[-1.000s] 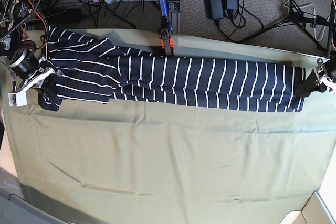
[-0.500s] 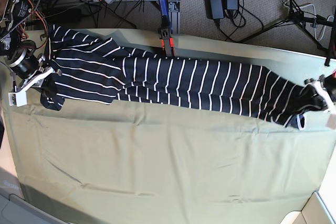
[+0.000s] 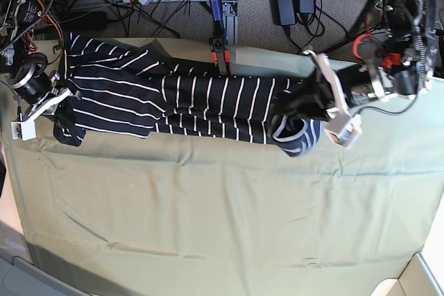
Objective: Fold the T-shirt properly
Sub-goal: 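Carry the shirt end with the left gripper toward the right gripper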
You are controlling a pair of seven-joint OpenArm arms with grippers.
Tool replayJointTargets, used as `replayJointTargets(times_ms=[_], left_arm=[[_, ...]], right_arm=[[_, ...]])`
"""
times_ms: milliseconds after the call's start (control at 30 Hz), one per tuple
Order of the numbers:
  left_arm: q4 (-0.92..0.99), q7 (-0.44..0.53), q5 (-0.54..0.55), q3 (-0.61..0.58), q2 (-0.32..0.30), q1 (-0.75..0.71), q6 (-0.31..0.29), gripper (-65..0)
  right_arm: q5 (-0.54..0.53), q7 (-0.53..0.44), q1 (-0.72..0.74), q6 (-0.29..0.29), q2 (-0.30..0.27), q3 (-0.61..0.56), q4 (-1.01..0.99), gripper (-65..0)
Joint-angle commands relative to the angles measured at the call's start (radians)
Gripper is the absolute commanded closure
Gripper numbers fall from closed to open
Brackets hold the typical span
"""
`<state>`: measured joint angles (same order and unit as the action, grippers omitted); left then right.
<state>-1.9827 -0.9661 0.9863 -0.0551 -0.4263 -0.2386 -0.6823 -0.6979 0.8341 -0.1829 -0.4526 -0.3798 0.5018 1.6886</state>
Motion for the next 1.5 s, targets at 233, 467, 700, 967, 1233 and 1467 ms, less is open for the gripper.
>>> replayJointTargets(times_ms=[233,467,700,967,1233,1467], left_arm=[[-0.018,0.069,-0.095,-0.209,0.103,0.011,-0.016,0.0],[0.002,0.105,-0.182,-0.279,0.176,0.043,-0.016,0.0],[0.149,0.105,-0.187,-0.285,0.249,0.133,-0.016,0.0],[0.215,0.107,-0.213,-0.403,0.25,0.188,-0.016,0.0],[0.215,0.124,-0.315,-0.451,0.322,0.193,-0.009,-17.1],[0.215,0.125,-0.321,-0.451,0.371,0.219,0.015,-17.1]], right_arm=[[-0.012,-0.023,0.01,-0.072,-0.018,0.008,0.016,0.0],[-0.013,-0.022,0.01,-0.072,-0.015,0.008,0.016,0.0],[-0.013,-0.014,0.01,-0.072,-0.007,0.008,0.016,0.0],[-0.014,-0.015,0.01,-0.072,-0.004,0.008,0.016,0.0],[-0.015,-0.015,0.01,-0.072,-0.004,0.008,0.016,0.0],[-0.017,-0.014,0.01,-0.072,0.001,0.008,0.016,0.0]])
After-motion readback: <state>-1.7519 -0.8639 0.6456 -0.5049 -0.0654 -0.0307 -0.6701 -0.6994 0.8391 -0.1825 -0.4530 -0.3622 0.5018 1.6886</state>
